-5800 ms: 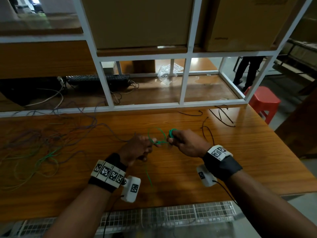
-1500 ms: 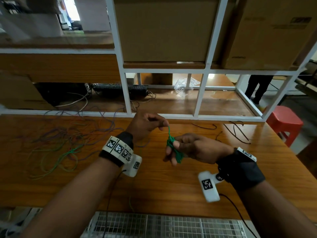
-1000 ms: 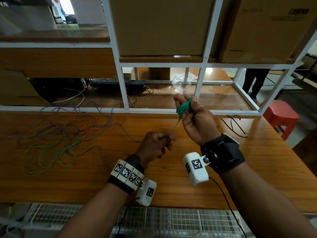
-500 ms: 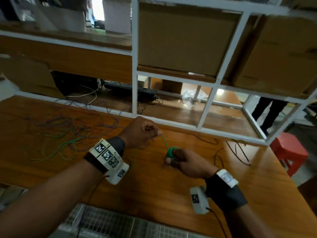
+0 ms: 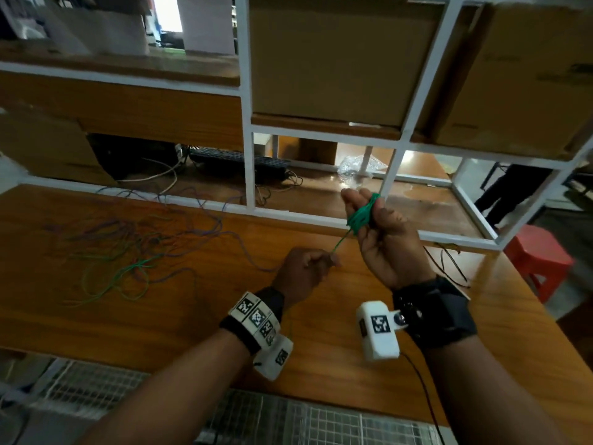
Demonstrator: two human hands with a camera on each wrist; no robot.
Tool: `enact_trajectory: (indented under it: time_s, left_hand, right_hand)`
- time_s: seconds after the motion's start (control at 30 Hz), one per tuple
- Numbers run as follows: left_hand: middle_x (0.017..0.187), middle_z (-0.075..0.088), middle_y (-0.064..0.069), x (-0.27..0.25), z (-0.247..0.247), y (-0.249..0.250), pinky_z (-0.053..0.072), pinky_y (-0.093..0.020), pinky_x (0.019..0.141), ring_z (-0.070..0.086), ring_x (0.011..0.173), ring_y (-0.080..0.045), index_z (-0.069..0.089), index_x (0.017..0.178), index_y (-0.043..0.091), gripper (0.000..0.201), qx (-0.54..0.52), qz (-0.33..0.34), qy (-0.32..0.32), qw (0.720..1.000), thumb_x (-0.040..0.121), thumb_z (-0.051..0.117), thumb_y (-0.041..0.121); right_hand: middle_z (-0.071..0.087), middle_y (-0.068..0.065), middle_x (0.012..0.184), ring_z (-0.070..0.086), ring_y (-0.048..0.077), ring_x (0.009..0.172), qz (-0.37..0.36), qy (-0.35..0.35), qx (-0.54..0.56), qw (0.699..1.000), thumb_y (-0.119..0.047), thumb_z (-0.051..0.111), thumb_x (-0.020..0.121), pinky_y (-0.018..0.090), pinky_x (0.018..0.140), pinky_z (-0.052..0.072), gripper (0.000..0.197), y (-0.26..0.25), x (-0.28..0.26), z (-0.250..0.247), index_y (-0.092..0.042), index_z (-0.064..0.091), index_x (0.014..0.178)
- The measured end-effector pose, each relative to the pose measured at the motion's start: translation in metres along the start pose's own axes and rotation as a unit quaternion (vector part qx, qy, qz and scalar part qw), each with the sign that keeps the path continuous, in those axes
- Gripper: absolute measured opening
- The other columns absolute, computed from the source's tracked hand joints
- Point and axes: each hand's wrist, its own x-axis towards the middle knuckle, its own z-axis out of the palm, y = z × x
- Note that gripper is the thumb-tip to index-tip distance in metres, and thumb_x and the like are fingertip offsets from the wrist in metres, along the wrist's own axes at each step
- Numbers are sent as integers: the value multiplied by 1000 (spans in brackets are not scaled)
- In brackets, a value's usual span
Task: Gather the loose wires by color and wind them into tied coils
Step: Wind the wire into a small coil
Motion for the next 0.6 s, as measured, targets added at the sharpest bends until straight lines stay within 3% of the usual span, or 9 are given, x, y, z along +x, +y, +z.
enact_trajectory:
  time_s: [0.1, 0.13, 0.23, 0.27, 0.33, 0.4, 0.5, 0.53, 0.6]
  left_hand:
    - [55, 59, 7, -17, -6, -8, 36, -23, 45, 40, 43, -11, 77, 98, 14, 18, 108, -11, 43, 993, 99, 61, 23]
    - [52, 57, 10, -22, -8, -10, 36, -24, 45, 42, 43, -11, 77, 97, 20, 17, 135, -3, 41, 990, 98, 62, 26]
    - [69, 64, 15, -30, -18, -4, 45, -22, 59, 63, 64, -12, 77, 101, 24, 13, 239, 18, 30, 970, 96, 65, 28]
    - [76, 65, 15, -31, -26, 2, 45, -19, 63, 65, 73, -10, 77, 104, 21, 16, 278, 15, 40, 960, 95, 66, 29]
    - [84, 67, 15, -32, -47, 16, 45, -17, 66, 63, 79, -1, 76, 104, 21, 19, 332, 7, 54, 942, 94, 66, 34]
    - [86, 70, 16, -35, -62, 33, 48, -16, 66, 63, 78, 3, 78, 97, 23, 17, 364, 29, 40, 930, 92, 68, 37]
    - [86, 74, 11, -31, -70, 53, 53, -20, 64, 66, 74, -2, 79, 91, 24, 16, 382, 65, 38, 921, 90, 70, 38]
    - [85, 75, 9, -27, -72, 58, 53, -18, 62, 67, 72, -4, 79, 92, 25, 15, 372, 74, 45, 924, 90, 71, 37]
    - [77, 75, 8, -16, -78, 65, 51, -13, 61, 69, 67, -7, 80, 93, 22, 14, 330, 75, 64, 939, 89, 73, 34]
  right_hand:
    - [68, 8, 136, 60, 18, 132, -64, 74, -191, 977, -21, 40, 112, 36, 114, 45, 29, -9, 7, -10, -12, 59, 131]
    - [68, 6, 135, 60, 17, 129, -90, 100, -331, 934, -20, 44, 110, 37, 110, 47, 26, -10, 8, -14, -15, 61, 129]
    - [66, 1, 119, 63, 9, 98, -89, 105, -699, 702, -25, 54, 106, 24, 84, 53, 29, -9, 0, -28, -15, 59, 132]
    - [64, -2, 111, 59, 3, 88, -63, 78, -756, 647, -28, 56, 105, 16, 74, 48, 30, -8, -6, -32, -14, 59, 131]
    - [62, -5, 108, 57, 0, 87, 27, 11, -812, 583, -34, 60, 103, 13, 73, 45, 28, -5, -19, -39, -19, 58, 127]
    - [65, -4, 116, 63, 9, 100, 133, -71, -838, 525, -35, 63, 101, 23, 87, 53, 28, 3, -29, -43, -23, 60, 127]
    - [70, -12, 99, 65, 1, 89, 231, -190, -794, 528, -29, 56, 105, 20, 77, 51, 12, 14, -41, -36, -27, 68, 109]
    - [72, -15, 93, 64, -3, 84, 242, -223, -762, 557, -29, 53, 107, 16, 74, 48, 18, 15, -44, -31, -25, 71, 103]
    - [76, -14, 98, 66, -1, 96, 254, -246, -657, 666, -31, 49, 109, 21, 88, 50, 27, 15, -49, -22, -20, 73, 103]
